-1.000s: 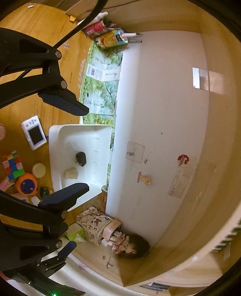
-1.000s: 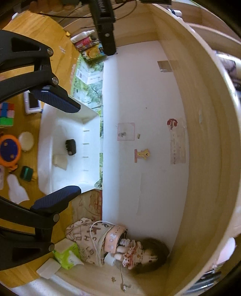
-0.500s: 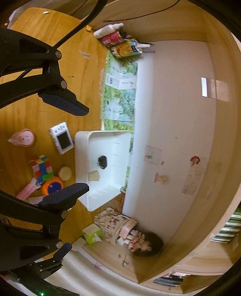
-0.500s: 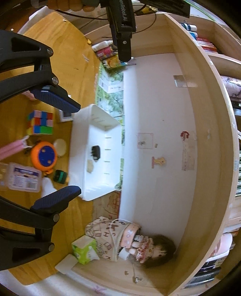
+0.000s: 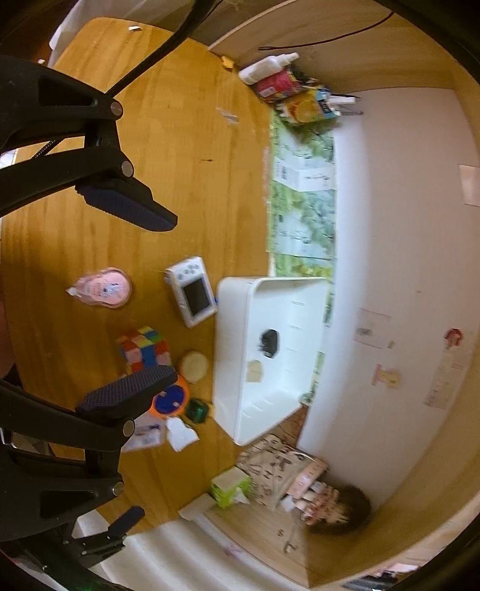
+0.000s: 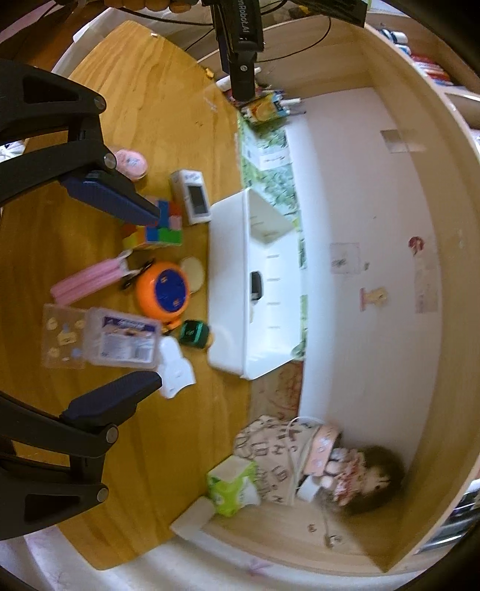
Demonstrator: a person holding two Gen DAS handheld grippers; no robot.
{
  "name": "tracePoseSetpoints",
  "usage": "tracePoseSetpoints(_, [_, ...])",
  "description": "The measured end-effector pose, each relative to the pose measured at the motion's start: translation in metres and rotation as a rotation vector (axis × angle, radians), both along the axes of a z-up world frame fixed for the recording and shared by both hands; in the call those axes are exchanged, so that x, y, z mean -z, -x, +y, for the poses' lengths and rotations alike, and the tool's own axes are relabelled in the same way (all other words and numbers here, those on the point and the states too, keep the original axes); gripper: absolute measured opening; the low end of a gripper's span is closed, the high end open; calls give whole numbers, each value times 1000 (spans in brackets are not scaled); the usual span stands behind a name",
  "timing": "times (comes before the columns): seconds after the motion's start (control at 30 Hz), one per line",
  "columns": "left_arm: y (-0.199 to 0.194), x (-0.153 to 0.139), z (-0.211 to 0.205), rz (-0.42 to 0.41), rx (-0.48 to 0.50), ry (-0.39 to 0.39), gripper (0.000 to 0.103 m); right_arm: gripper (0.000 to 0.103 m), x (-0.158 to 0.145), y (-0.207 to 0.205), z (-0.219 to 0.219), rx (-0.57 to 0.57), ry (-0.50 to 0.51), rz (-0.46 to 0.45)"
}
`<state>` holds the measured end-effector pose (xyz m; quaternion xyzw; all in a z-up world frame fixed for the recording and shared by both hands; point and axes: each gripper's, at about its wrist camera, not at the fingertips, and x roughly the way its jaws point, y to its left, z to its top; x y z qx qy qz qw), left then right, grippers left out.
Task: Organize rigid objects
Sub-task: 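Withdraw both tools and move toward the pink tape dispenser and clear box, then grasp the pink tape dispenser with the left tool while the right tool grasps the clear box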
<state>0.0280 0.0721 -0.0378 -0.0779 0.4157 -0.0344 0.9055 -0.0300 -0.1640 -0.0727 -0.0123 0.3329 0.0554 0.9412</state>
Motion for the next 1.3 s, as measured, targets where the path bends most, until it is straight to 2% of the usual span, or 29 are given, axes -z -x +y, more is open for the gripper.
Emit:
tracePoseSetpoints(0.13, [-6,18,0,79,-18,-5,78,82,15,0,-9,12,-6,60])
tracePoseSetpoints(0.5, [-25,68,2,301,-49,57,78,82,56,-5,-25,31,6,229])
tracePoseSetpoints(0.83, [-38,109,-9,469,-65,28,78,82,83,-19,-32,1,-28,354])
tracePoseSetpoints(1.03, [-44,126,-11,540,-85,29,78,82,94,-33,-37,-7,-35,411])
tracePoseSetpoints(1.3, [-49,139,-10,588,-112,27,78,82,104,-44,-45,2,-44,472])
